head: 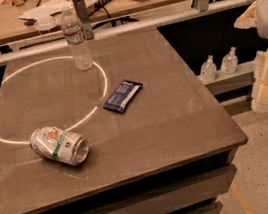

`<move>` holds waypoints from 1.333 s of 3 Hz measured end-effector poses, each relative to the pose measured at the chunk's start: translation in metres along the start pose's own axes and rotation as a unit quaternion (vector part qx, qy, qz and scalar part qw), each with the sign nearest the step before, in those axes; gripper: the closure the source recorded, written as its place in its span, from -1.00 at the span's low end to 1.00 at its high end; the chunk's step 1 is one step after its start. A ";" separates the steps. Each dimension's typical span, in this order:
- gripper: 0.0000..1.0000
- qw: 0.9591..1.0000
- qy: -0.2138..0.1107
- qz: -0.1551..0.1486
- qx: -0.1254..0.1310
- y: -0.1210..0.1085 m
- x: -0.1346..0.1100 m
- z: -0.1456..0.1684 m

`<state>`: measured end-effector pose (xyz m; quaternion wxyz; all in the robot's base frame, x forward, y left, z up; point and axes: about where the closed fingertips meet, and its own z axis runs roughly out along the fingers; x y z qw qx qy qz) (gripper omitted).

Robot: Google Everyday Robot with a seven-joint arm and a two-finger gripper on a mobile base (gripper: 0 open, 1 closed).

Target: Pick rxbar blueberry

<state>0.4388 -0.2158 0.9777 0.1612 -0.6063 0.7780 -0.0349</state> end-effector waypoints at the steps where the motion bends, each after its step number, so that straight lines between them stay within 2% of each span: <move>1: -1.00 0.992 0.013 -0.120 -0.038 -0.010 -0.032 0.017; 2: -1.00 0.972 0.026 -0.224 -0.063 -0.019 -0.063 0.039; 3: -1.00 0.935 0.016 -0.342 -0.088 -0.015 -0.100 0.068; 4: -1.00 0.939 0.013 -0.336 -0.075 -0.019 -0.102 0.067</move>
Offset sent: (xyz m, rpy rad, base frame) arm 0.0589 0.0889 -0.0335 -0.2579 0.1611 0.6960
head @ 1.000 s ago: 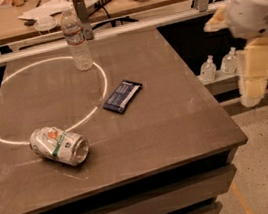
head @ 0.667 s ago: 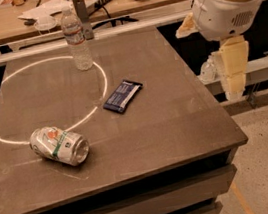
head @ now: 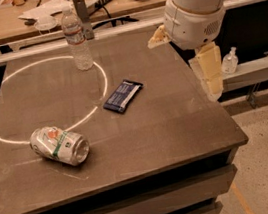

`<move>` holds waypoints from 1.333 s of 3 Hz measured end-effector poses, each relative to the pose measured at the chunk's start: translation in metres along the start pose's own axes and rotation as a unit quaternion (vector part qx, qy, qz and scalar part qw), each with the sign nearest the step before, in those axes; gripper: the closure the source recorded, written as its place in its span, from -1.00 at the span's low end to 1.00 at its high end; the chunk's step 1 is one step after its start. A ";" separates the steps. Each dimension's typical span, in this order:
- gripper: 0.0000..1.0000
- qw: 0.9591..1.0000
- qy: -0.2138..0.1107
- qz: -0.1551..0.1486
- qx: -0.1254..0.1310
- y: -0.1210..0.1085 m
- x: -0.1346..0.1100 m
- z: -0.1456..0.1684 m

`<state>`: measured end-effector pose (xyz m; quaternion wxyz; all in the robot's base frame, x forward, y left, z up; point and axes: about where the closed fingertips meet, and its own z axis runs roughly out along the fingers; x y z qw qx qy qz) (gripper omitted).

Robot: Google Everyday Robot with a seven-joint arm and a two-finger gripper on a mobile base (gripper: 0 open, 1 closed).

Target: Pick rxbar blueberry

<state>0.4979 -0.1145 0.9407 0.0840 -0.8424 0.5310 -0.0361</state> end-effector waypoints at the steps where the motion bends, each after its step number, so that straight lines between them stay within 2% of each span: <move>1: -1.00 0.998 -0.023 -0.045 0.021 -0.017 -0.021 -0.002; 2: -1.00 0.987 -0.050 -0.151 0.018 -0.039 -0.062 0.006; 3: -1.00 0.961 -0.079 -0.264 -0.001 -0.059 -0.119 0.033; 4: -1.00 0.949 -0.094 -0.301 -0.012 -0.069 -0.140 0.054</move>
Offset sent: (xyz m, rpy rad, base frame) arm 0.0059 0.1303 -0.0035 0.0537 0.0274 0.6147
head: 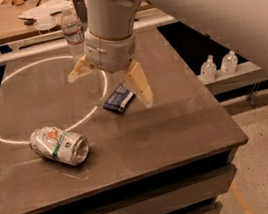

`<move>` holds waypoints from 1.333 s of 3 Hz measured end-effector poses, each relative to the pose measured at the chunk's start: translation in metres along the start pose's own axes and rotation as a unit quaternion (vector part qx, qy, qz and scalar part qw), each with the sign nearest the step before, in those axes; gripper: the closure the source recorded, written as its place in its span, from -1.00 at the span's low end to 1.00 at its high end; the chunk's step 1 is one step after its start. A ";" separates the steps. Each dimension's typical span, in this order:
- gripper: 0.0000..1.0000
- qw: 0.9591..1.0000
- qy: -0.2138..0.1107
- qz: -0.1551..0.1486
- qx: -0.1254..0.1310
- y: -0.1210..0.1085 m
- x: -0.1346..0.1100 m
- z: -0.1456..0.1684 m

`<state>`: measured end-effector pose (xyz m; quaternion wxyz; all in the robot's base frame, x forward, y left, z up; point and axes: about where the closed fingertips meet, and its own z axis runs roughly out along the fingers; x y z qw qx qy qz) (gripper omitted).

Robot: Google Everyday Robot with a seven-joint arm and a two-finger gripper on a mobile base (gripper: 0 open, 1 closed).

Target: Pick rxbar blueberry

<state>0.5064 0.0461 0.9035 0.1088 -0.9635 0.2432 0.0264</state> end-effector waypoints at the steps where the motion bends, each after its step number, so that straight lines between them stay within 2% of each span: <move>1: -1.00 1.000 -0.001 -0.006 -0.007 -0.016 0.021 0.017; 2: -1.00 1.000 0.006 -0.001 -0.021 -0.023 0.053 0.033; 3: -1.00 0.999 0.003 0.007 -0.031 -0.019 0.070 0.047; 4: -1.00 0.999 0.002 0.006 -0.040 -0.015 0.073 0.055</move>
Offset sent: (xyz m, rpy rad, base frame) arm 0.0755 -0.0119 -0.0463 -0.0966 0.0350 -0.0026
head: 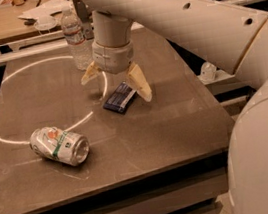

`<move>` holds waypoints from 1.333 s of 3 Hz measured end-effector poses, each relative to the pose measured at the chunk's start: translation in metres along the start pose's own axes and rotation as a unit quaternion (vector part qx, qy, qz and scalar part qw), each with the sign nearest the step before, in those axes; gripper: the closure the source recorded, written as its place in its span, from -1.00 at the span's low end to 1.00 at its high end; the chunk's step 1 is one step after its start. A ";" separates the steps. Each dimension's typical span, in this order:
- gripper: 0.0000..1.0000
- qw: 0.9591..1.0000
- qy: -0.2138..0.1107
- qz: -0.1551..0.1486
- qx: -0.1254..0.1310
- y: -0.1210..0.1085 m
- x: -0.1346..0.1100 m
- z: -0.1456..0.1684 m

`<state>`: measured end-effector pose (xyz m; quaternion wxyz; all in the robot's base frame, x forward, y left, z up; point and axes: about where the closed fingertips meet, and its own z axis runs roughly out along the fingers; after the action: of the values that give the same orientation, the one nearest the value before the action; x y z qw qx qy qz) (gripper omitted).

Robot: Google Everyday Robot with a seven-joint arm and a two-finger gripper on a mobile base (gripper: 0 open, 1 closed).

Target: Pick rxbar blueberry

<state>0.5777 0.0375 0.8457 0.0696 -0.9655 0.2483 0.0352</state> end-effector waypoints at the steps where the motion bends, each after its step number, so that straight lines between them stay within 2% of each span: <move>1: -1.00 1.000 0.006 0.017 -0.011 0.002 0.006 0.008; 2: -0.65 0.999 0.012 0.046 -0.010 0.004 0.018 0.009; 3: -0.19 0.998 0.013 0.063 -0.013 0.009 0.025 0.012; 4: 0.45 0.998 0.010 0.067 -0.017 0.013 0.026 0.012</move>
Offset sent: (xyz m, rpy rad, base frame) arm 0.0162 -0.0271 -0.0102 -0.0661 0.0271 -0.1631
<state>0.5941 0.0159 0.8300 0.0486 -0.9482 0.3122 0.0340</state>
